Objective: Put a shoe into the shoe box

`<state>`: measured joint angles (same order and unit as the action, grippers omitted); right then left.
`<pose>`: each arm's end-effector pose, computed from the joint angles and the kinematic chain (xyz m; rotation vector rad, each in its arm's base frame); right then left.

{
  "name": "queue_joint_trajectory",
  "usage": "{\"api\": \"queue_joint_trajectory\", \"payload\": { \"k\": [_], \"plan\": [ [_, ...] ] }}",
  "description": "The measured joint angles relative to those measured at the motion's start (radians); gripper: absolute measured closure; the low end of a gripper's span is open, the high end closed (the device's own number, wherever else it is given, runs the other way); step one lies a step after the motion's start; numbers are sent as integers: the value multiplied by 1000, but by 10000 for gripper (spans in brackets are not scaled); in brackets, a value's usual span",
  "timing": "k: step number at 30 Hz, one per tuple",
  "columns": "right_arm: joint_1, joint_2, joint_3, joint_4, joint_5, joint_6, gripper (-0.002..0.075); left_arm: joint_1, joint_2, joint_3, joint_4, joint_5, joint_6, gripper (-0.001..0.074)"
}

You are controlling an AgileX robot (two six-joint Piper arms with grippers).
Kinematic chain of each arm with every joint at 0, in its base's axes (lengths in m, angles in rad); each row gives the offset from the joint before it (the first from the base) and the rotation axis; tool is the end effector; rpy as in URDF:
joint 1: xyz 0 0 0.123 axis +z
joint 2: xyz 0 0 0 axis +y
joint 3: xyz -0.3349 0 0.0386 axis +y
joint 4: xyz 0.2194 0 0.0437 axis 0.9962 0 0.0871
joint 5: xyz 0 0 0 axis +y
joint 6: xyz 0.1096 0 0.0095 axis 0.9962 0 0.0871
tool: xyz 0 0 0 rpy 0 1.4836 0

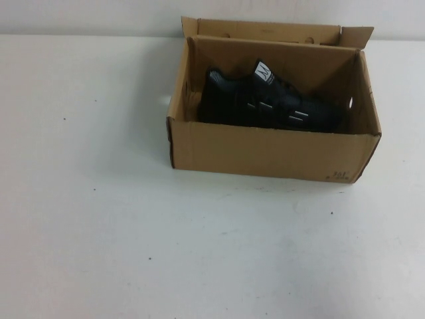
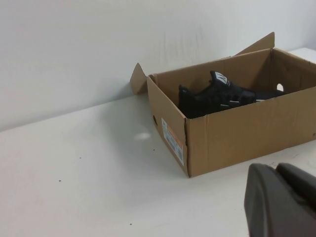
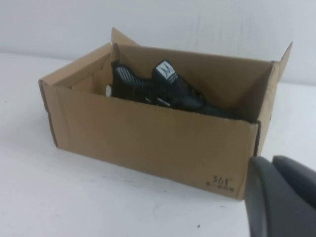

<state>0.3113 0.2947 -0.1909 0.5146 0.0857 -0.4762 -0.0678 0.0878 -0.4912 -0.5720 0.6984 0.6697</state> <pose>0.0204 0.0115 0.2679 -0.2603 1.6502 0.2987 -0.0458 -0.0353 0.3043 0.4949 1.6167 -0.1933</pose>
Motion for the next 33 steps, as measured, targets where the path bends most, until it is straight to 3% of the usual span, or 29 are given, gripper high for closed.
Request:
{"api": "queue_joint_trajectory", "payload": {
  "k": [18, 24, 28, 33],
  "plan": [
    [0, 0, 1, 2, 191, 0, 736, 0, -18, 62, 0, 1, -2, 738],
    [0, 0, 1, 1, 251, 0, 738, 0, -96, 181, 150, -102, -31, 737],
    [0, -2, 1, 1, 287, 0, 741, 0, -100, 319, 386, -287, -289, 737],
    [0, -2, 1, 1, 313, 0, 741, 0, -100, 421, 696, -334, -694, 737]
  ]
}}
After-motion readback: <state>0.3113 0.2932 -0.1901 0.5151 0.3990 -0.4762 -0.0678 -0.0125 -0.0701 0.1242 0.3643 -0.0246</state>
